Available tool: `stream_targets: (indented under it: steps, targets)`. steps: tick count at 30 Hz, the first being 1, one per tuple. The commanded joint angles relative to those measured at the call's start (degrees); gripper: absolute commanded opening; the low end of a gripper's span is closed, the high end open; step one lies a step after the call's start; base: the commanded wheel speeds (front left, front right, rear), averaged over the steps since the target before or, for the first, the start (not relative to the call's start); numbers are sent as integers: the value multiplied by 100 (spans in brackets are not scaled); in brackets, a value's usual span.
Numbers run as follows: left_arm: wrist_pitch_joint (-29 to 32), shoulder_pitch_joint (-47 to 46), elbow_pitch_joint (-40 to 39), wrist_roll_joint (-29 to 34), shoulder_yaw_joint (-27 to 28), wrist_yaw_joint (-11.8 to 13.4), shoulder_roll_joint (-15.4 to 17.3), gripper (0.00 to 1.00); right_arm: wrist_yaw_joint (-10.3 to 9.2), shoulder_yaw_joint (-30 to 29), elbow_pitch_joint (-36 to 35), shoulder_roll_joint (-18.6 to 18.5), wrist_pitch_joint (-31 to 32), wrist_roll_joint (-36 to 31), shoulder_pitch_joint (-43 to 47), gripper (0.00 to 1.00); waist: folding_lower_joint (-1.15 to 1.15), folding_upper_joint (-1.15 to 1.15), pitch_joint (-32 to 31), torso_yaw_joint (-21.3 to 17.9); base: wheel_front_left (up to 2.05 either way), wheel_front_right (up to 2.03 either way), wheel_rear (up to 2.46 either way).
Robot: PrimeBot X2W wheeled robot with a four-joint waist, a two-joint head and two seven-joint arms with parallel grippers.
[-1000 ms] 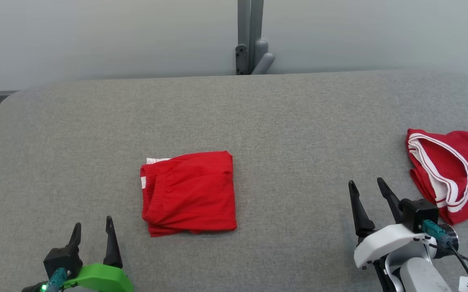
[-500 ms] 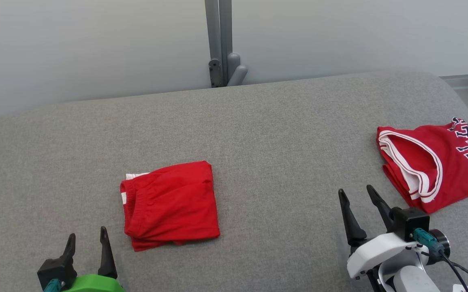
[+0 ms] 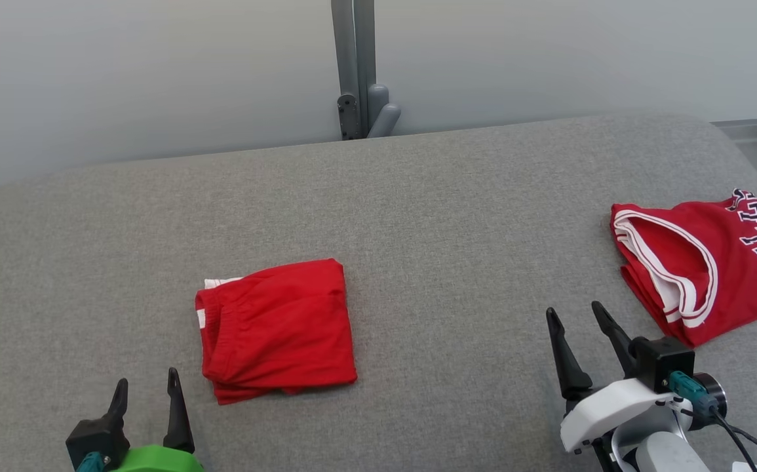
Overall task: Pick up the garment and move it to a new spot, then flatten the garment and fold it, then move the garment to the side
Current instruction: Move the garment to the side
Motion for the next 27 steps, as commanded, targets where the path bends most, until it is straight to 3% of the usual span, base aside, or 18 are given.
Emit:
stream_targets:
  steps: [1,9,17,27]
  targets:
    - [4,35,8,16,-23,-24,26,100,-2,-4,-16,-14,-15,20,22,100,0,0,8,23,0,0,0]
    - [4,-92,-52,-1,-295,-60,25,100,-2,446,25,-11,-15,213,-102,100,0,0,167,445,0,0,0]
    - [4,-196,2,-6,-677,-180,25,100,-2,1157,330,-16,-15,838,-605,100,0,0,364,1480,0,0,0]
    - [4,-195,-85,65,-743,-275,22,100,-2,1293,1525,-19,-15,1623,-1434,100,0,0,604,2529,0,0,0]
